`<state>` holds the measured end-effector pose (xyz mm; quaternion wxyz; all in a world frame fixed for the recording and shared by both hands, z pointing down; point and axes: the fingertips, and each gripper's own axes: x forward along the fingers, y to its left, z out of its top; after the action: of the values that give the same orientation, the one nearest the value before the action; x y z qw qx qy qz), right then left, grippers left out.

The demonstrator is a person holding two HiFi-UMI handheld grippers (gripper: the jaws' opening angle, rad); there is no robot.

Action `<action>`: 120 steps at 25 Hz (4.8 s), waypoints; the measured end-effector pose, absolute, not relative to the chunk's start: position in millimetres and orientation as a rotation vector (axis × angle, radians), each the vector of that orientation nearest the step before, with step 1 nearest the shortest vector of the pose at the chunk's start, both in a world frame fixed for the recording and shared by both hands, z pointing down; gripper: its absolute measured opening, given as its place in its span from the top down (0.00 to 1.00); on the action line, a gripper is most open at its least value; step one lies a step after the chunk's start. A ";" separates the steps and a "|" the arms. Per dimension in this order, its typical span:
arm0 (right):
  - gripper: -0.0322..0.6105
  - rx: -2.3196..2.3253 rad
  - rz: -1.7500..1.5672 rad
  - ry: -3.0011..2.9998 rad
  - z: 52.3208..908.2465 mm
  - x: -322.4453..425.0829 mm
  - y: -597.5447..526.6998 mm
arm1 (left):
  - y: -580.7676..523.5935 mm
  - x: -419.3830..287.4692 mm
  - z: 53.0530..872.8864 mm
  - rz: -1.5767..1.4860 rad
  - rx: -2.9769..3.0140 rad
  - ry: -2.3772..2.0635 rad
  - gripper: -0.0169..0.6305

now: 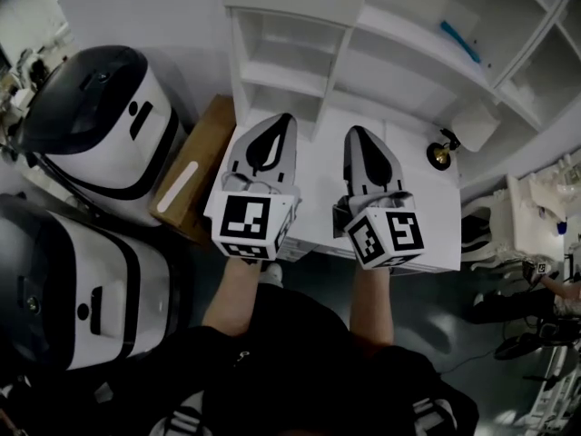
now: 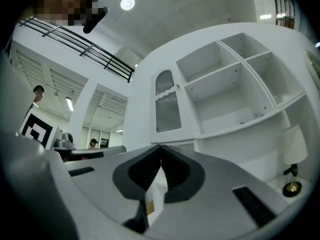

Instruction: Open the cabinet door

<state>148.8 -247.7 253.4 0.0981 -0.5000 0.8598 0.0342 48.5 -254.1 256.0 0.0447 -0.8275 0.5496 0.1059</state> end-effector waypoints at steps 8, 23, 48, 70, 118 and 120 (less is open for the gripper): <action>0.92 -1.503 0.189 2.539 237.9 134.9 -298.0 | -301.0 43.2 241.8 0.390 -2.544 1.621 0.96; 0.92 -1.481 0.241 2.476 223.5 130.0 -358.4 | -362.2 54.8 232.5 0.369 -2.579 1.544 0.96; 0.62 -1.504 0.330 2.501 196.6 130.0 -451.9 | -434.4 51.0 225.0 0.436 -2.582 1.529 0.96; 0.55 -1.480 0.351 2.515 188.9 139.4 -512.1 | -496.9 61.2 264.1 0.402 -2.691 1.562 0.96; 0.79 -1.339 0.203 2.498 186.5 140.9 -434.3 | -407.5 52.6 214.3 0.447 -2.555 1.471 0.96; 0.79 -1.344 0.205 2.505 187.1 138.6 -427.8 | -401.5 50.7 213.2 0.446 -2.553 1.473 0.96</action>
<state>138.6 -427.8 187.1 0.1452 -0.4667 0.8695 0.0712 50.7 -401.5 213.2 0.0804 -0.8537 0.4924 0.1492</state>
